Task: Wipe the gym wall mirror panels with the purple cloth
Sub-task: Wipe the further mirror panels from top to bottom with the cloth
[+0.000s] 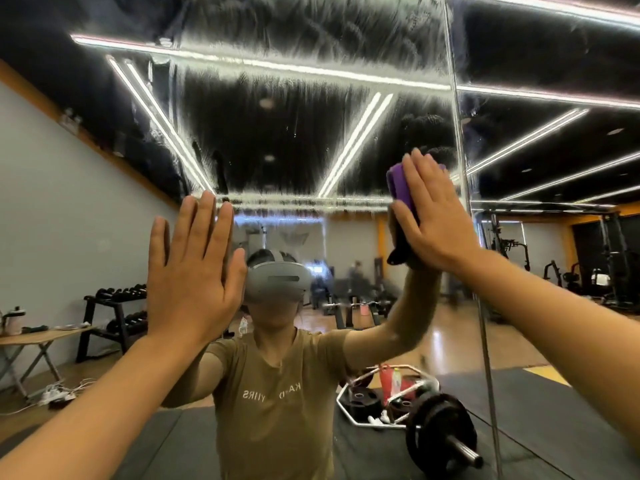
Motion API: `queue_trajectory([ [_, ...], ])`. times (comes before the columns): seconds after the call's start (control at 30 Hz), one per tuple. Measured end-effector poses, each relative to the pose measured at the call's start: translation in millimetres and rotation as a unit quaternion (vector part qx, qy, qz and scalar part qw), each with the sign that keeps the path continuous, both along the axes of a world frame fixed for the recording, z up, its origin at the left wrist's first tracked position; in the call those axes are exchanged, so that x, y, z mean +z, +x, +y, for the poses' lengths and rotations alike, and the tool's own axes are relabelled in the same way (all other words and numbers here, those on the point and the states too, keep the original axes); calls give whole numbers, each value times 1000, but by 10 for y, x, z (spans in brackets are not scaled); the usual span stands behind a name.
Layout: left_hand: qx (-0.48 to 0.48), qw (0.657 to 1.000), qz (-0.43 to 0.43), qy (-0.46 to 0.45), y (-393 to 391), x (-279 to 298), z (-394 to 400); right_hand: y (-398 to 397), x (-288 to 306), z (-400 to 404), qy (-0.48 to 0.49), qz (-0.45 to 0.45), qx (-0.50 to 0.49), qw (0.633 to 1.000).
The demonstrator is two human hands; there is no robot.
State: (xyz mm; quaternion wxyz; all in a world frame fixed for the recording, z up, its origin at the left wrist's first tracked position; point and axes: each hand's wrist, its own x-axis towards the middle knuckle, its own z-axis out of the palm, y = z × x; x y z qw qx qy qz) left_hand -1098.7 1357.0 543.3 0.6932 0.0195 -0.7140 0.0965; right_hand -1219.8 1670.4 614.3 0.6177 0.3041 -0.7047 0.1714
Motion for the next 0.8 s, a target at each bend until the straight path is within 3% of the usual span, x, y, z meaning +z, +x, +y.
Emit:
queue_trajectory([
  [0.1, 3, 1000, -5, 0, 5, 2, -10, 14, 588, -8, -42, -6, -12, 999],
  [0.2, 1, 1000, -6, 1, 10, 0, 1, 36, 481, -82, -68, -4, -7, 998],
  [0.3, -5, 1000, -8, 4, 16, -2, 6, 68, -154, -147, -56, 5, 12, 998],
  [0.47, -6, 1000, -11, 6, 8, 4, 4, 99, -1736, -74, -13, -5, 1, 1000],
  [0.57, -8, 1000, -7, 6, 14, -5, 14, 112, -2194, -81, -1, -17, -4, 1000],
  [0.67, -11, 1000, -5, 6, 25, -4, 27, 120, -2096, -91, 9, -14, -3, 1000],
  [0.8, -3, 1000, 0, 8, 20, 4, 26, 76, -1444, -166, -3, 7, 4, 1000],
])
